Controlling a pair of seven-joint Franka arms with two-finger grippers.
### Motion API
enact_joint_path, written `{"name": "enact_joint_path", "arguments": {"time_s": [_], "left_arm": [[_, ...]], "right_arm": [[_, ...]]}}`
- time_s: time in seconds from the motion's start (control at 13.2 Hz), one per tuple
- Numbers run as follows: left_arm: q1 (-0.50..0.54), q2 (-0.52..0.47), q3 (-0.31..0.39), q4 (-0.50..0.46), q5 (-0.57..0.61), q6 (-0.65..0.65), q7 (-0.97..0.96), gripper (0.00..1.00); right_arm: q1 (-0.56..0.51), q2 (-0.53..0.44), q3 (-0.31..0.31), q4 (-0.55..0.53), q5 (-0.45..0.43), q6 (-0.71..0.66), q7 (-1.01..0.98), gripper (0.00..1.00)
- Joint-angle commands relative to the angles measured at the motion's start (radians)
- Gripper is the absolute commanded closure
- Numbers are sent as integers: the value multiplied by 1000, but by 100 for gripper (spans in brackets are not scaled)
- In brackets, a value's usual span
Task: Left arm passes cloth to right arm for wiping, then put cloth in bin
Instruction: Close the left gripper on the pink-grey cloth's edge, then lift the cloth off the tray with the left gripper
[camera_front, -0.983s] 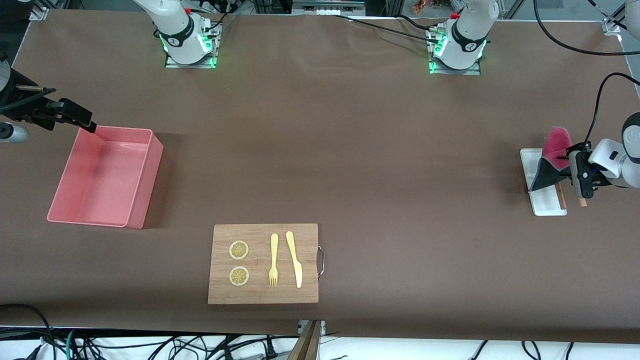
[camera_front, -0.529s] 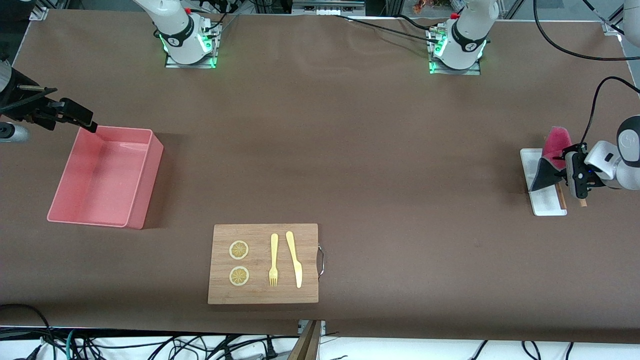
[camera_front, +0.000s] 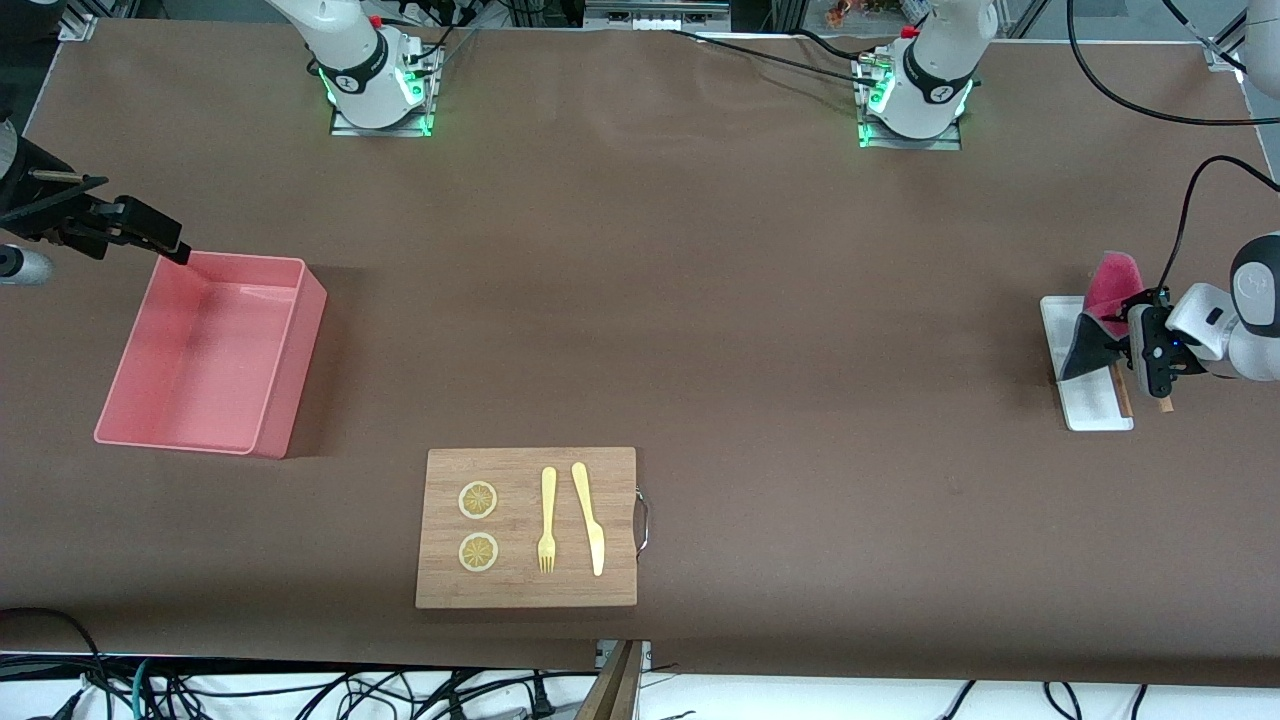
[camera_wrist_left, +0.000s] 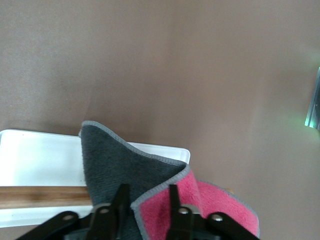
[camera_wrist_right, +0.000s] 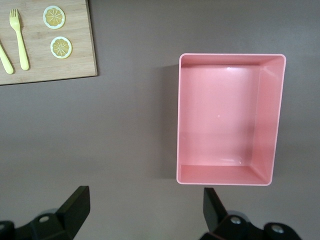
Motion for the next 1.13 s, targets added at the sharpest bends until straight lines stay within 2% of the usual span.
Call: {"name": "enact_joint_path", "arguments": {"time_s": [0.0, 0.3, 0.76, 0.91, 1.06], "left_arm": [[10, 2, -4, 12, -16, -41, 33, 100], [4, -5, -6, 32, -14, -77, 30, 100], [-58, -13, -33, 202, -8, -305, 3, 100], [-111, -42, -37, 265, -5, -394, -91, 100], [-194, -83, -37, 302, -4, -498, -279, 100]], "right_arm": [[-6, 3, 2, 19, -3, -20, 5, 0], [-6, 3, 2, 19, -2, -16, 5, 0], [-9, 4, 1, 19, -2, -20, 3, 0], [-7, 7, -12, 19, 1, -19, -12, 0], [-1, 9, -8, 19, -3, -28, -17, 0]]}}
